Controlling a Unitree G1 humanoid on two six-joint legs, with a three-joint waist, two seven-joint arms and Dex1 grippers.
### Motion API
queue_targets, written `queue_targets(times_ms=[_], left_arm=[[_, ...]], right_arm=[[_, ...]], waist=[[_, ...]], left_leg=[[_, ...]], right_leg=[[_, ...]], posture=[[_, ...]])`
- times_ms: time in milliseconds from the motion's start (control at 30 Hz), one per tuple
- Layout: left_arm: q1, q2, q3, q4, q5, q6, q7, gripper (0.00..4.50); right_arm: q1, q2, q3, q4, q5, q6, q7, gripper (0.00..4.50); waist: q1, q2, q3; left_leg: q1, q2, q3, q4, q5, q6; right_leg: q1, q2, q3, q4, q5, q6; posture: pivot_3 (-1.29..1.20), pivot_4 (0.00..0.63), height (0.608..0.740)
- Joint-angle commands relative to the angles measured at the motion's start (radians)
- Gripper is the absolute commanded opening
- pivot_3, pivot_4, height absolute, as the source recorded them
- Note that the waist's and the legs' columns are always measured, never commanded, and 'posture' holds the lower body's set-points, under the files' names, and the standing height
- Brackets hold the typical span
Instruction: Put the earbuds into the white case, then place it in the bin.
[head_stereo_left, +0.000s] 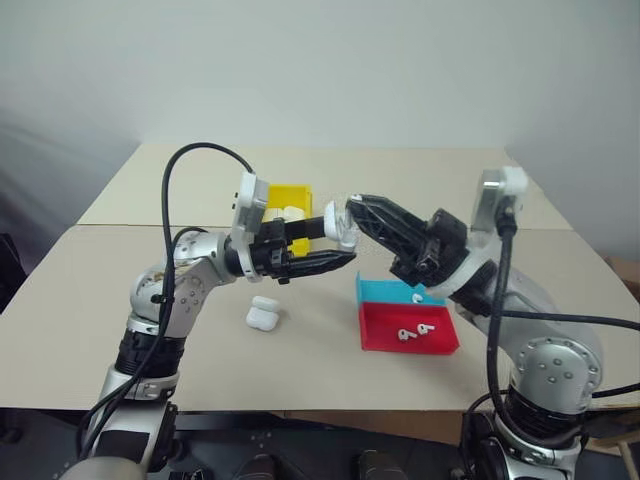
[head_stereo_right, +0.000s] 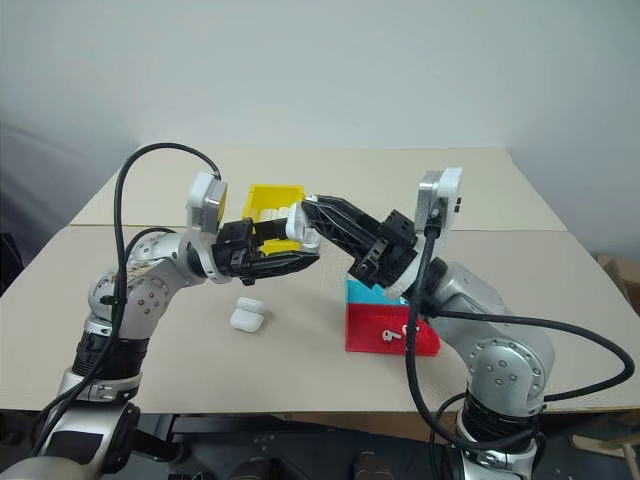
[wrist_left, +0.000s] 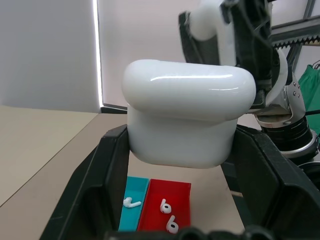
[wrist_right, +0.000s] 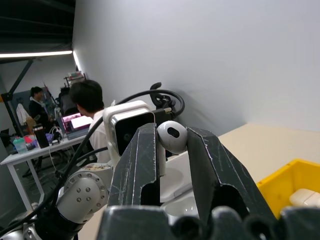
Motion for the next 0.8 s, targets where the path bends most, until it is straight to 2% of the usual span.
queue_targets(times_ms=[33,800], left_arm=[[-0.014,0.003,0.011,-0.039,-0.004,0.001,-0.002,2.78],[-0.009,0.008,0.024,-0.05,-0.011,0.002,0.0,2.78]], right_arm=[[-0.007,-0.04,0.017,-0.034,0.027,-0.038,0.003,0.64],[0.048,-0.138,0.114,0.005,-0.074,-0.153,0.029,0.64]], waist=[[0.001,0.0,0.0],[0.001,0.0,0.0]], left_leg=[[0.0,0.0,0.0,0.0,0.0,0.0],[0.0,0.0,0.0,0.0,0.0,0.0]], right_leg=[[0.0,0.0,0.0,0.0,0.0,0.0],[0.0,0.0,0.0,-0.001,-0.001,-0.002]], posture=[[0.0,0.15,0.74],[0.0,0.15,0.74]])
